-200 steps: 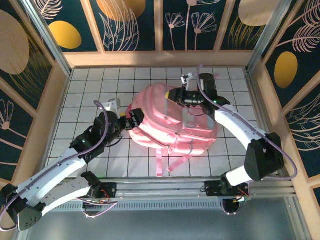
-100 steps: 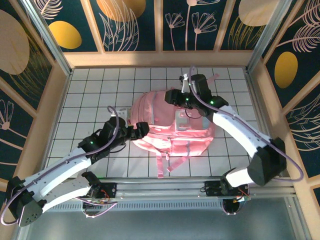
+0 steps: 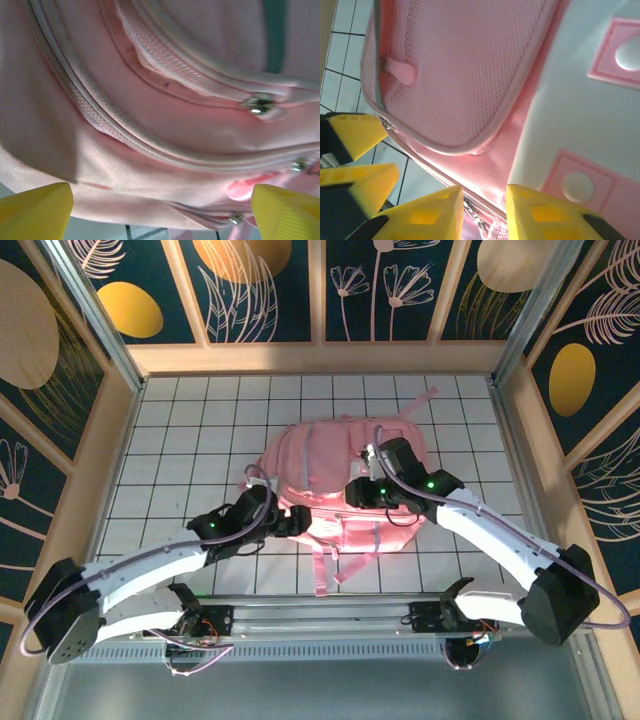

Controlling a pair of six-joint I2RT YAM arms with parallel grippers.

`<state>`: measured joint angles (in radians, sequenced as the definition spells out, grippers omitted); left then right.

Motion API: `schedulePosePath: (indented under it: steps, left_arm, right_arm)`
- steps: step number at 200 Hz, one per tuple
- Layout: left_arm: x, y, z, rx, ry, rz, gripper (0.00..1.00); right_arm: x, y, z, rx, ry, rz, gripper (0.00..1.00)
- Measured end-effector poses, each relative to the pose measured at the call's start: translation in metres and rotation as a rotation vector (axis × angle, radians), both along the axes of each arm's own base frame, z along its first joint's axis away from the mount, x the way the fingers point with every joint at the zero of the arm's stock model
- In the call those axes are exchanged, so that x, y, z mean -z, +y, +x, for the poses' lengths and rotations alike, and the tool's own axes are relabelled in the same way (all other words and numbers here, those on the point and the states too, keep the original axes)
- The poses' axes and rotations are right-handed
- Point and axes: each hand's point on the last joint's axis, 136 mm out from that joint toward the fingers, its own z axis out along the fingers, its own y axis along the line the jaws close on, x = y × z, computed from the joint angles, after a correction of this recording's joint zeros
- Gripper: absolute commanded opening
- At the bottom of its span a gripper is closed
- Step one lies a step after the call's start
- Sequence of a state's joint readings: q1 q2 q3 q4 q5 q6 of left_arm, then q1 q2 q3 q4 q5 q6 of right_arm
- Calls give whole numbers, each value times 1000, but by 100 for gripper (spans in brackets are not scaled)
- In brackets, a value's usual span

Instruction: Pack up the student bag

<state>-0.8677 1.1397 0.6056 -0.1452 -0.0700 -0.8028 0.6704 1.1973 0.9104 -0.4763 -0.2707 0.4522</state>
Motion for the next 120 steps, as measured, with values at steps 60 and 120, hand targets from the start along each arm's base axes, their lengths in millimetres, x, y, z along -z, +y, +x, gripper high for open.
schedulePosePath:
  steps: [60, 120]
  left_arm:
    - [-6, -29, 47, -3, -71, 135, 96]
    - [-41, -26, 56, -23, -169, 104, 94]
  right_arm:
    - [-10, -5, 3, 68, -6, 29, 24]
    - [5, -7, -7, 67, 21, 7, 24]
